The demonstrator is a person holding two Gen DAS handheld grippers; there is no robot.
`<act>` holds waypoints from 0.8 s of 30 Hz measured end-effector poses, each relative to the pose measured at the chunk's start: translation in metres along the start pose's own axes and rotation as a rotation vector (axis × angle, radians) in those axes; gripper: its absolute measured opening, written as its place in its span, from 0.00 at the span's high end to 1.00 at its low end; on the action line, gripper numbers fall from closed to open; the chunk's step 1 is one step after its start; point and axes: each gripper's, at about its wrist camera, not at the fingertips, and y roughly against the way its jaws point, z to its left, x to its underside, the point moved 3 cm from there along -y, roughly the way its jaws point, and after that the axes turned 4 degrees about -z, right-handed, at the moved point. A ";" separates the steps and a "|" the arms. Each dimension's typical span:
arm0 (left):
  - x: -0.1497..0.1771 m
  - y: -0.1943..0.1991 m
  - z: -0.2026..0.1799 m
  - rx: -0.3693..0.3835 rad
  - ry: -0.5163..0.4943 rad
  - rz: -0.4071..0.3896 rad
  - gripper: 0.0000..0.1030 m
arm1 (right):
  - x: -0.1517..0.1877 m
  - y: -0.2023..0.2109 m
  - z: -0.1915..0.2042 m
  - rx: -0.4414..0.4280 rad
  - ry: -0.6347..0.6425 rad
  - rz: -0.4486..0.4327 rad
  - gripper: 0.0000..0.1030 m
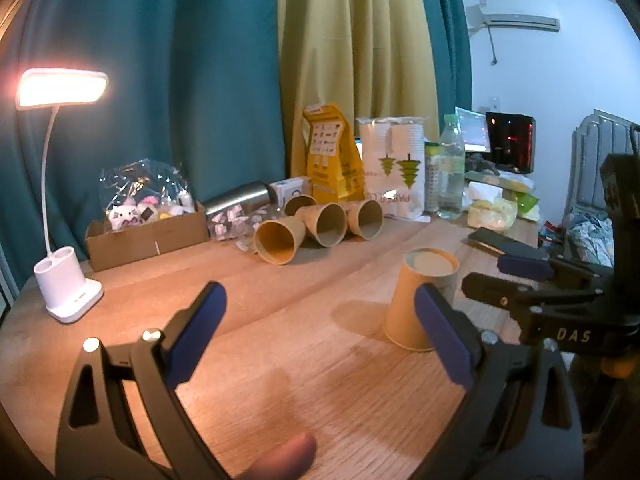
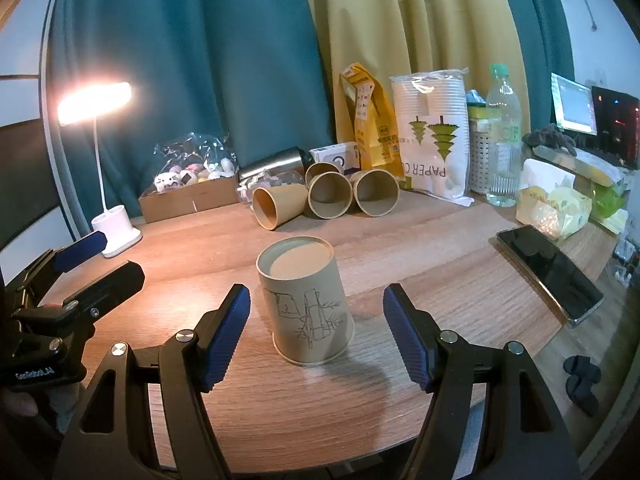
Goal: Flip cup upside down
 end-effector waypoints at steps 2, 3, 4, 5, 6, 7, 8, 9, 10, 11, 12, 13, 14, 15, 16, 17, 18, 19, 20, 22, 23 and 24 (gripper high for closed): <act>0.000 0.000 0.000 0.001 0.000 -0.009 0.07 | 0.000 0.000 0.000 0.000 0.000 0.001 0.30; 0.000 0.000 0.000 0.001 0.000 -0.013 0.07 | 0.000 0.000 0.000 0.000 -0.001 0.002 0.30; 0.000 0.000 0.000 0.001 -0.001 -0.014 0.07 | 0.000 0.000 0.000 -0.001 -0.002 0.002 0.30; 0.000 0.000 0.000 0.004 -0.001 -0.014 0.06 | -0.001 0.001 0.000 -0.001 -0.002 0.002 0.30; 0.000 -0.001 0.000 0.004 -0.001 -0.013 0.02 | 0.000 0.000 0.000 0.000 -0.001 0.002 0.30; 0.000 -0.001 0.000 0.003 0.001 -0.013 0.00 | -0.001 0.000 0.000 -0.001 -0.002 0.001 0.30; 0.000 0.000 0.001 0.004 0.003 -0.015 0.00 | -0.001 0.000 -0.001 0.000 -0.003 0.000 0.30; 0.000 0.000 0.001 0.004 0.003 -0.016 0.01 | -0.001 -0.001 -0.001 0.000 -0.004 0.001 0.30; 0.000 -0.001 0.000 0.004 0.002 -0.016 0.00 | 0.000 -0.001 -0.002 0.000 -0.006 0.002 0.30; 0.000 -0.001 0.000 0.004 0.002 -0.016 0.00 | 0.000 -0.002 -0.002 0.000 -0.008 0.004 0.30; 0.000 0.000 0.000 0.004 0.003 -0.016 0.01 | 0.000 -0.002 -0.002 0.000 -0.008 0.004 0.30; 0.000 -0.001 0.000 0.005 0.003 -0.015 0.01 | 0.000 -0.002 -0.002 0.000 -0.007 0.003 0.30; 0.000 -0.001 0.000 0.005 0.002 -0.015 0.01 | 0.000 -0.002 -0.002 0.000 -0.006 0.003 0.30; 0.000 -0.001 0.000 0.005 0.003 -0.014 0.01 | 0.000 -0.002 -0.003 -0.001 -0.008 0.004 0.30; 0.000 -0.001 0.000 0.005 0.003 -0.014 0.01 | 0.000 -0.002 -0.002 0.000 -0.008 0.003 0.30; 0.000 -0.001 0.000 0.005 0.002 -0.015 0.01 | 0.000 -0.002 -0.003 0.000 -0.009 0.004 0.30; 0.000 -0.001 0.000 0.005 0.002 -0.015 0.01 | 0.000 -0.002 -0.003 -0.001 -0.009 0.004 0.30; 0.000 -0.001 0.000 0.005 0.002 -0.015 0.01 | 0.000 -0.002 -0.003 0.000 -0.009 0.004 0.30; 0.000 -0.001 0.000 0.005 0.002 -0.015 0.01 | 0.000 -0.003 -0.003 0.000 -0.010 0.006 0.30; 0.000 -0.001 0.000 0.005 0.002 -0.014 0.01 | 0.001 -0.003 -0.003 -0.001 -0.010 0.007 0.30; 0.000 -0.001 0.000 0.005 0.002 -0.015 0.01 | 0.001 -0.003 -0.003 -0.001 -0.010 0.007 0.30; 0.000 -0.001 0.000 0.006 0.002 -0.015 0.01 | 0.001 -0.003 -0.003 0.000 -0.009 0.007 0.30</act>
